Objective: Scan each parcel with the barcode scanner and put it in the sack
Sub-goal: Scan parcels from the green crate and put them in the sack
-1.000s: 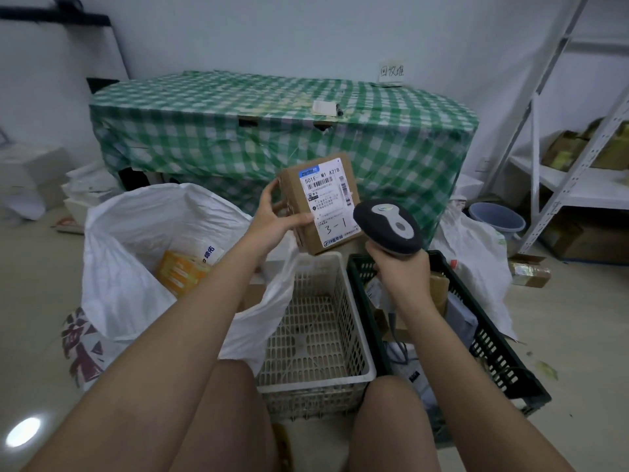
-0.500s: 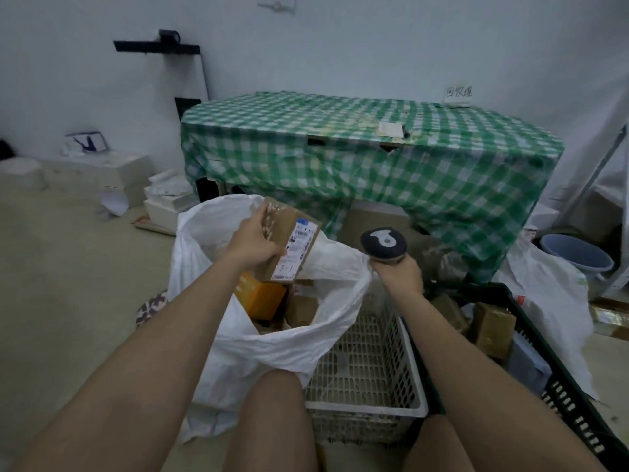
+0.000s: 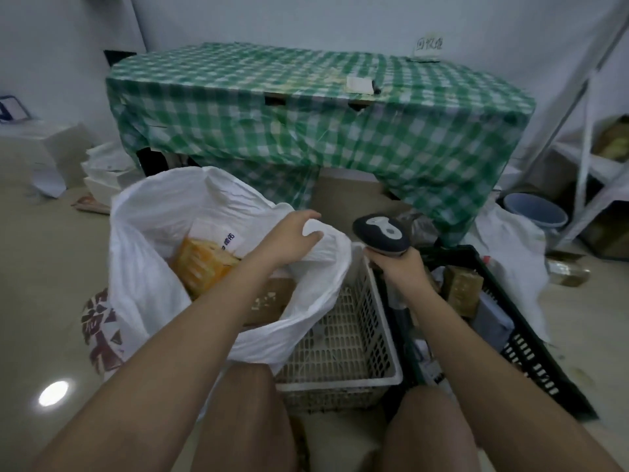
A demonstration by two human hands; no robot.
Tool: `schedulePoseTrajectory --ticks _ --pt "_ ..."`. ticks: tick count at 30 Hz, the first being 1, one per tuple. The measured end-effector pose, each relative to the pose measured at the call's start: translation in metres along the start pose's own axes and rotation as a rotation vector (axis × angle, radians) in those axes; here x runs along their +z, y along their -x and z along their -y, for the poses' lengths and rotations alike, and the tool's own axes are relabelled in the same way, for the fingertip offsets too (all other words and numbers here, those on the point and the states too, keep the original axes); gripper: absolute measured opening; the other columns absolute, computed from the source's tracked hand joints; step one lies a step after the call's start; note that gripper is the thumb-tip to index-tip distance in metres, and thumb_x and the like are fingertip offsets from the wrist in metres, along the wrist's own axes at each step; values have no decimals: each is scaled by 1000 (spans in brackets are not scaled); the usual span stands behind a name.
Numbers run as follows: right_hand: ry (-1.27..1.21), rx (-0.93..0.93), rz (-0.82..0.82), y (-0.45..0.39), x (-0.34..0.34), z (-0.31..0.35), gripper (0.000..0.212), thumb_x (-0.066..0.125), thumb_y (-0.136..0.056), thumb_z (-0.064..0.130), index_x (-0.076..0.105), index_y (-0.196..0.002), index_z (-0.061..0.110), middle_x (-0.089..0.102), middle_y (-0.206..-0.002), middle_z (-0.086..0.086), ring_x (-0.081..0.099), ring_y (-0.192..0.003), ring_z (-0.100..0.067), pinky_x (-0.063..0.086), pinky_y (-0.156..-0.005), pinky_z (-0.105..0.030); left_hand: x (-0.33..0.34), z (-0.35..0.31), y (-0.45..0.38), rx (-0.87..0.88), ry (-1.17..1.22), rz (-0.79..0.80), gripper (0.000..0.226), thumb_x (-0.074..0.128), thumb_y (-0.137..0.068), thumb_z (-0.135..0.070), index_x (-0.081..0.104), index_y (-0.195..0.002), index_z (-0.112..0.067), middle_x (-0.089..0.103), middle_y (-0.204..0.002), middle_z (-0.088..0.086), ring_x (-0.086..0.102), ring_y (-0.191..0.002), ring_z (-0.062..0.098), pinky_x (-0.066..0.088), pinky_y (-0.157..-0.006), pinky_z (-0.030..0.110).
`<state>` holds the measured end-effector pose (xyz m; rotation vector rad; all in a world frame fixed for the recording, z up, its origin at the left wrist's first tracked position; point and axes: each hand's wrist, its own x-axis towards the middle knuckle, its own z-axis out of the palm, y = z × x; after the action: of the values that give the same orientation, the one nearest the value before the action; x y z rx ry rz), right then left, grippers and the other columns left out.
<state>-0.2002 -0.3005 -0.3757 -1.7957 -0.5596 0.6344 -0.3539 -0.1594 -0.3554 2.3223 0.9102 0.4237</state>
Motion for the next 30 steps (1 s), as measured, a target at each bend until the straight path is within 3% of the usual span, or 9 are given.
schedulePoseTrajectory --ticks 3,6,12,14,17,20,23,28,30 --pt "-18 24 -48 -6 -38 -21 42 73 -83 11 59 -121 -1 64 -114 -9 58 -105 -24 48 -88 -35 36 -38 -16 80 45 62 46 51 -98 -30 42 -142 -19 38 -150 2 38 -135 17 28 -96 18" --pt "-31 81 -107 -17 -75 -48 46 73 -84 12 56 -125 1 61 -110 -2 57 -104 -22 49 -92 -36 78 -76 -33 108 85 163 48 52 -98 -29 40 -143 -18 39 -149 4 40 -133 19 31 -93 20" --pt "-42 182 -277 -37 -135 -99 21 71 -85 11 62 -102 2 66 -103 -16 61 -96 -27 49 -86 -38 188 -111 -79 39 54 405 56 52 -98 -32 32 -147 -14 39 -149 6 45 -130 23 41 -99 29" --pt "-48 193 -337 -49 -152 -120 24 68 -87 6 63 -106 -6 65 -107 -25 60 -103 -36 48 -89 -44 227 -108 -96 5 31 473 61 51 -98 -32 26 -150 -13 36 -151 7 43 -132 23 40 -102 30" --pt "-53 186 -371 -80 -171 -159 9 68 -86 7 61 -89 11 67 -87 -10 65 -94 -30 50 -81 -36 285 -98 -121 -50 13 541 61 50 -98 -32 25 -150 -11 39 -149 9 44 -129 25 40 -98 29" --pt "-56 247 -432 -121 -183 -195 22 65 -90 15 48 -76 18 54 -76 -4 55 -77 -21 45 -78 -35 335 -89 -150 -66 30 558 53 50 -99 -30 32 -144 -10 43 -143 12 46 -125 27 40 -94 31" --pt "-67 293 -508 -168 -194 -235 17 68 -84 28 58 -74 18 64 -76 -6 61 -78 -27 50 -73 -39 384 -89 -185 -38 76 528 51 48 -100 -31 33 -145 -13 45 -142 10 48 -123 27 42 -94 31" --pt "-67 368 -621 -257 -209 -290 6 60 -88 19 61 -88 14 63 -80 -6 62 -81 -28 46 -67 -33 467 -90 -244 -3 163 487 58 47 -99 -29 22 -152 -22 42 -147 2 49 -124 25 45 -100 37" --pt "-125 304 -639 -290 -212 -301 23 63 -88 22 62 -108 11 66 -99 -3 60 -95 -22 46 -80 -31 493 -88 -266 13 183 455 63 48 -97 -29 17 -152 -26 41 -147 3 51 -123 24 47 -99 41"
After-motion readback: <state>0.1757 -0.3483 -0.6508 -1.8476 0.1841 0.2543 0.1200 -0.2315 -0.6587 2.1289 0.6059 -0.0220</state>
